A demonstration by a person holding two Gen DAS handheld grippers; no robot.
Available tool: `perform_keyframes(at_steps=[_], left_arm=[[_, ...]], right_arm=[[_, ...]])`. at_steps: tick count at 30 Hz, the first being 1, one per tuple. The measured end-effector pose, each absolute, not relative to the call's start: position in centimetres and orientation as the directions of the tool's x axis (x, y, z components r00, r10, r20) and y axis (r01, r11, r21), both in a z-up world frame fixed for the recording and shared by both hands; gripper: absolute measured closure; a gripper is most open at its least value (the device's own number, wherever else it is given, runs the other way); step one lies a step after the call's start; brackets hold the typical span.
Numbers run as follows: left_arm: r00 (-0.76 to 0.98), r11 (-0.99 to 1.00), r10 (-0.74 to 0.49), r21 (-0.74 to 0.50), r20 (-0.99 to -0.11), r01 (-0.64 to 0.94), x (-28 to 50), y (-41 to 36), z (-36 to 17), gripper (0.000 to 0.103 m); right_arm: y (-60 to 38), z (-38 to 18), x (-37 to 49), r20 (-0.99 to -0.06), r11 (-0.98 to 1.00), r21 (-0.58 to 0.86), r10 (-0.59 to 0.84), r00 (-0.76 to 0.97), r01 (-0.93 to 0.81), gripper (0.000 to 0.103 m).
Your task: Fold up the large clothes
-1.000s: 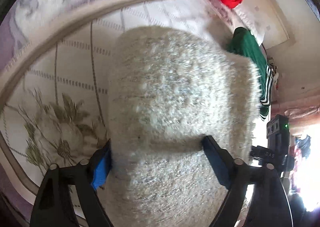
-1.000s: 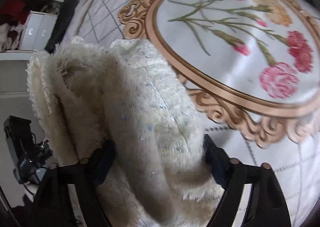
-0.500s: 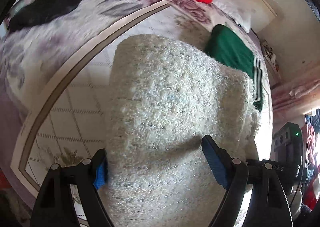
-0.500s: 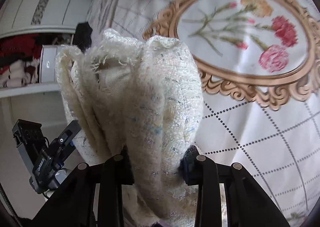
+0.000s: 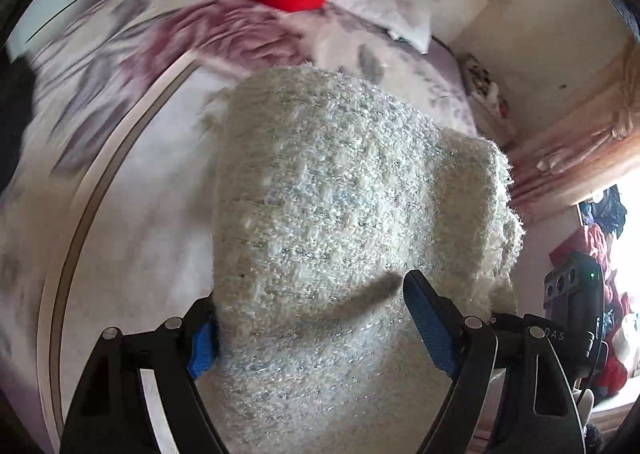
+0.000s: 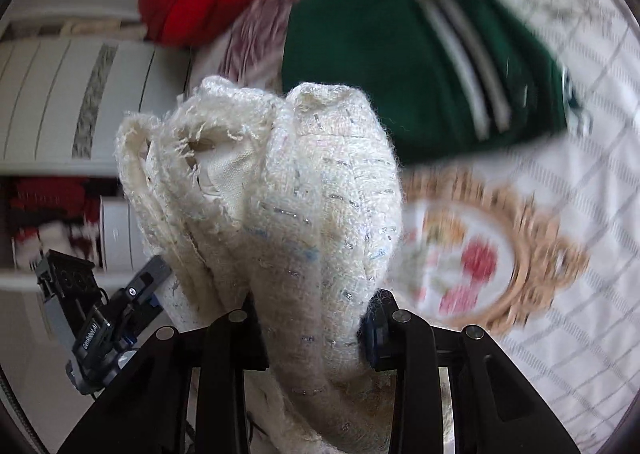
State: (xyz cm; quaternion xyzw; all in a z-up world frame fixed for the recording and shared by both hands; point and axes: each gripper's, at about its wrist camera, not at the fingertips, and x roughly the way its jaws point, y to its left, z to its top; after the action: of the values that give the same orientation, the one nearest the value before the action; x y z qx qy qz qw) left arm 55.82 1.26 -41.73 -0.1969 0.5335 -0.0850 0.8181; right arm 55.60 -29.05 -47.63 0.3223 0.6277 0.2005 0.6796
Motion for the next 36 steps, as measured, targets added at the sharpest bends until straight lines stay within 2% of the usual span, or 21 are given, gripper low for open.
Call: perform_keyframes(at_steps=[6, 12, 15, 18, 19, 21, 24, 25, 26, 28, 31, 36], left_arm=[[0.374, 0.927, -0.359, -0.374, -0.855, 0.035, 68.2, -3.2, -43.7, 0.022], [0.259, 0.95, -0.314, -0.304, -0.914, 0.076, 76.6, -6.6, -51.1, 0.022], [0.243, 0.956, -0.29, -0.271, -0.926, 0.11, 77.8, -7.4, -52.5, 0.021], [0.237, 0.956, -0.289, -0.264, -0.928, 0.131, 77.3, -7.0, -51.8, 0.02], [0.245, 0.958, -0.282, -0.257, -0.928, 0.131, 76.8, -6.7, -51.3, 0.021], [0.28, 0.969, -0.244, -0.22, -0.928, 0.116, 75.7, -6.1, -50.5, 0.021], [0.347, 0.991, -0.12, -0.092, -0.93, 0.095, 72.8, -5.7, -48.9, 0.008], [0.364, 0.995, -0.088, -0.061, -0.927, 0.084, 71.6, -5.6, -48.4, 0.003], [0.382, 0.996, -0.069, -0.043, -0.922, 0.078, 70.5, -5.5, -47.9, 0.003], [0.414, 0.998, -0.05, -0.027, -0.909, 0.06, 68.1, -5.3, -46.6, 0.003], [0.466, 0.998, -0.043, -0.02, -0.884, 0.055, 64.3, -5.6, -44.0, 0.002], [0.519, 0.997, -0.058, -0.023, -0.853, 0.075, 59.1, -6.6, -38.5, 0.001]], right_arm=[[-33.5, -46.7, 66.8, -0.755, 0.73, 0.655, 0.623, 0.205, 0.194, 0.068], [-36.3, -52.1, 75.5, -0.81, 0.762, 0.586, 0.562, 0.166, 0.276, 0.068], [-37.9, -54.7, 76.7, -0.82, 0.758, 0.569, 0.552, 0.151, 0.32, 0.067], [-37.8, -55.3, 77.3, -0.829, 0.766, 0.554, 0.542, 0.135, 0.326, 0.058], [-37.6, -55.1, 77.2, -0.841, 0.783, 0.537, 0.527, 0.123, 0.314, 0.052], [-36.9, -53.9, 76.2, -0.884, 0.841, 0.468, 0.451, 0.125, 0.273, 0.046], [-36.1, -52.1, 73.1, -0.948, 0.924, 0.309, 0.283, 0.143, 0.225, 0.032], [-35.8, -51.7, 72.4, -0.958, 0.937, 0.274, 0.246, 0.15, 0.215, 0.023], [-35.2, -50.8, 71.1, -0.971, 0.957, 0.209, 0.178, 0.163, 0.201, 0.011], [-34.2, -49.5, 68.8, -0.978, 0.978, 0.111, 0.077, 0.192, 0.176, 0.002], [-32.8, -46.4, 64.8, -0.969, 0.989, -0.033, -0.067, 0.238, 0.144, 0.001], [-31.3, -40.9, 59.8, -0.946, 0.981, -0.097, -0.143, 0.291, 0.167, 0.0]])
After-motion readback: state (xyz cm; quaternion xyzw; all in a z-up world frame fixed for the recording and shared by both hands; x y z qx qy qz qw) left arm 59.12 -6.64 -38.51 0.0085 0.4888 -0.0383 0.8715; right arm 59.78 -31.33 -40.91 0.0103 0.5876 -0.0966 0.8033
